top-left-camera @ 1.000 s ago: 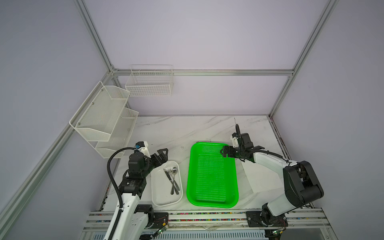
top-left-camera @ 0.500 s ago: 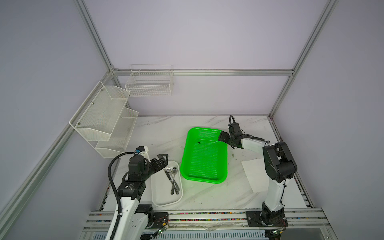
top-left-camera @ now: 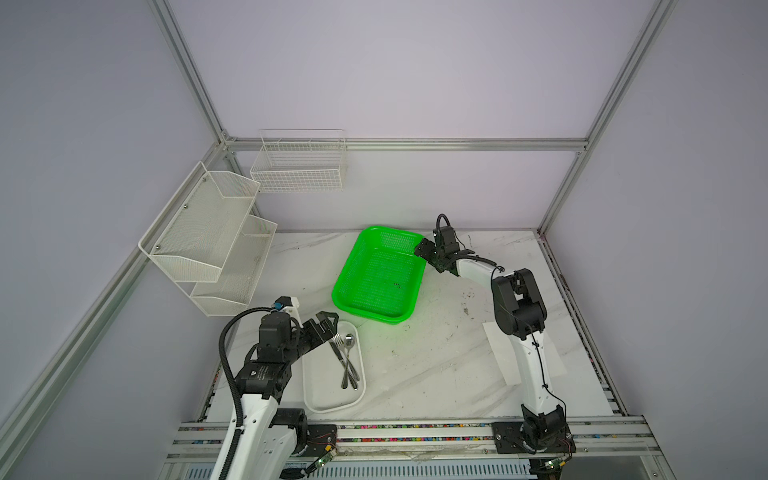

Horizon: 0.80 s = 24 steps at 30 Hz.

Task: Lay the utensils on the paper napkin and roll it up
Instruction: 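Grasp the green basket rim with the right gripper, push it farther away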

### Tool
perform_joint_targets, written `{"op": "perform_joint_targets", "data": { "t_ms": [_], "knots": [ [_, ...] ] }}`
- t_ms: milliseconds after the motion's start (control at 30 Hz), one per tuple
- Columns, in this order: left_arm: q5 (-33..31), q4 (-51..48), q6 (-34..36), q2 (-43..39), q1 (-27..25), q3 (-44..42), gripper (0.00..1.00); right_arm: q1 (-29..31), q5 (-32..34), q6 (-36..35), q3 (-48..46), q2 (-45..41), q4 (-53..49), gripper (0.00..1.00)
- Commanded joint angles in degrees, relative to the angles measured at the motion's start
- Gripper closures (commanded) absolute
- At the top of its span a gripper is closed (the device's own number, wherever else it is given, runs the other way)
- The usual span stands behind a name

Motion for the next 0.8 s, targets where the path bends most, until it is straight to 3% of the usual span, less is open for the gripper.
{"op": "perform_joint_targets", "data": {
  "t_ms": [0, 167, 300, 400, 500, 767],
  "knots": [
    [4.0, 0.6, -0.5, 0.1, -0.8, 3.5, 0.00, 0.4, -2.3, -2.1, -2.4, -7.3, -1.7, 0.08],
    [5.1, 0.2, -0.5, -0.5, -1.9, 2.8, 0.00, 0.3, -8.0, -5.8, -16.0, -19.7, 0.0, 0.06],
    [5.3, -0.3, -0.3, -0.9, -2.9, 2.5, 0.00, 0.4, -14.1, -4.7, -27.5, -27.1, 1.9, 0.07],
    [5.1, -0.3, 0.2, -0.4, -3.6, 2.3, 0.00, 0.8, -21.5, -1.4, -33.6, -28.7, 4.9, 0.18],
    [5.0, -0.9, 0.7, 0.8, -4.1, 2.6, 0.00, 2.6, -24.9, 0.2, -36.3, -28.5, 7.4, 0.23],
    [5.3, -1.7, 0.7, 1.4, -5.6, 2.2, 0.00, 6.4, -22.7, 2.9, -32.5, -23.1, 10.8, 0.31]
  ]
}}
